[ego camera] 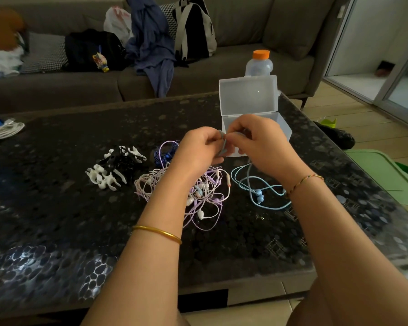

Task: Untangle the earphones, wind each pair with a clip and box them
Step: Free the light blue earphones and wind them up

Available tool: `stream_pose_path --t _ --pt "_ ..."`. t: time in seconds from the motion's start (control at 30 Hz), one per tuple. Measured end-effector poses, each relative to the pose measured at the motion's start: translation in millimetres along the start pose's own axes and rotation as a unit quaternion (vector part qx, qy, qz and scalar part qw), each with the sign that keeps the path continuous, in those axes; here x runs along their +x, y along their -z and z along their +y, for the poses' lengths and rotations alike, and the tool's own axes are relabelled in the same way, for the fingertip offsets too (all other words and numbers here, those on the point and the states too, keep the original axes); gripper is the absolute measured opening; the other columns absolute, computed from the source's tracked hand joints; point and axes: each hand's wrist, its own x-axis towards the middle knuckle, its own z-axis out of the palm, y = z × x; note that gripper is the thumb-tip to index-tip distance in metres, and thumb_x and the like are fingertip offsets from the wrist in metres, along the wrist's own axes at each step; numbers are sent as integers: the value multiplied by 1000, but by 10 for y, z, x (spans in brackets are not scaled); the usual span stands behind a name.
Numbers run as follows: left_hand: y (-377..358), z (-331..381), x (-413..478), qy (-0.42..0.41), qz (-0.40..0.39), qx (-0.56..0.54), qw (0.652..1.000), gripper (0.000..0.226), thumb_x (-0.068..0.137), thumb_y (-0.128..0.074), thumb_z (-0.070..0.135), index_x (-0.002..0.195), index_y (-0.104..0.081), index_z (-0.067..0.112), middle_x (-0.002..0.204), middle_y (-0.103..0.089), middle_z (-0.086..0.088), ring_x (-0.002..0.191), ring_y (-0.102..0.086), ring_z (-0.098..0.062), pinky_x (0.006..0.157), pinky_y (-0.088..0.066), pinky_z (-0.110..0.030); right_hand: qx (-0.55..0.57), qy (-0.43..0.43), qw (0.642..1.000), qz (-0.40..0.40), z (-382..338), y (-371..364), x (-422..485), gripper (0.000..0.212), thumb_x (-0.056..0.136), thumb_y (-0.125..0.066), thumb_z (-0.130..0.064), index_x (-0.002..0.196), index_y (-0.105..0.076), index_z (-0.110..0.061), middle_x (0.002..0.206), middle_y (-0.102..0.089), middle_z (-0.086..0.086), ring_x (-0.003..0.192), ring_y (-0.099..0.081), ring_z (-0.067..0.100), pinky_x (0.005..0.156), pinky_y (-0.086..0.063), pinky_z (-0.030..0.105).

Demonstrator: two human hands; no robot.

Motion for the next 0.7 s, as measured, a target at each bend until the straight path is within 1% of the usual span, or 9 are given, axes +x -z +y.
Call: stream_pose_path --t 0.03,0.1,0.23,0.37,0.43,0.5,0.57,0.63,0.7 --pt "9 15 -16 13 -26 -7 1000 19 99 -46 4 92 -62 14 89 -71 -4 89 -71 -16 81 -58 -28 -22 13 1000 7 24 9 3 6 90 -58 -21 86 -62 -21 84 -61 -4 78 -59 14 73 -54 37" --pt "29 45 -36 37 -64 -35 997 21 100 -43 5 91 -61 11 83 -70 -5 83 -71 -16 81 -58 -29 -45 35 998 22 61 28 3 7 90 -59 -22 87 -65 -21 87 -58 -5 81 -56 13 76 -51 38" --pt "50 121 -68 83 -116 -156 978 26 103 -36 7 92 -59 4 72 -64 -7 73 -70 -19 78 -58 -33 -36 67 994 75 100 50 -17 10 89 -61 -21 90 -70 -16 89 -57 0 80 -54 13 74 -49 35" --pt "88 158 -100 85 -154 -191 966 26 103 -35 10 99 -59 0 68 -61 -4 67 -69 -15 73 -60 -32 -33 61 993 99 115 39 -32 12 90 -61 -20 92 -71 -15 91 -61 2 83 -57 14 76 -49 31" --pt "106 176 -113 87 -166 -206 960 25 103 -36 9 98 -60 1 65 -56 -1 62 -65 -12 69 -60 -30 12 37 996 81 105 22 -39 11 91 -59 -16 92 -70 -15 87 -64 -1 82 -58 10 78 -49 27" --pt "125 189 -115 103 -169 -247 949 25 102 -36 9 93 -59 5 61 -52 2 57 -59 -8 60 -58 -25 116 0 992 50 62 -1 -48 12 92 -56 -10 90 -66 -15 80 -65 -1 72 -61 4 72 -51 19" --pt "144 195 -106 138 -174 -319 921 25 101 -36 11 87 -57 10 58 -47 5 52 -52 -5 52 -54 -21 229 -58 972 20 24 -38 -58 12 94 -53 -7 92 -65 -11 78 -65 9 61 -63 5 60 -53 15" --pt "164 205 -100 180 -181 -395 882 23 97 -40 12 83 -58 11 57 -44 7 49 -47 -3 47 -50 -18 285 -108 952 3 12 -81 -62 13 95 -52 -10 96 -65 -9 77 -61 20 52 -60 12 52 -54 20" --pt "173 204 -98 201 -189 -437 856 15 86 -47 10 83 -61 8 56 -41 8 47 -45 -2 45 -48 -17 293 -119 949 16 3 -124 -56 14 96 -51 -10 92 -65 -14 69 -56 12 44 -52 8 46 -52 21"
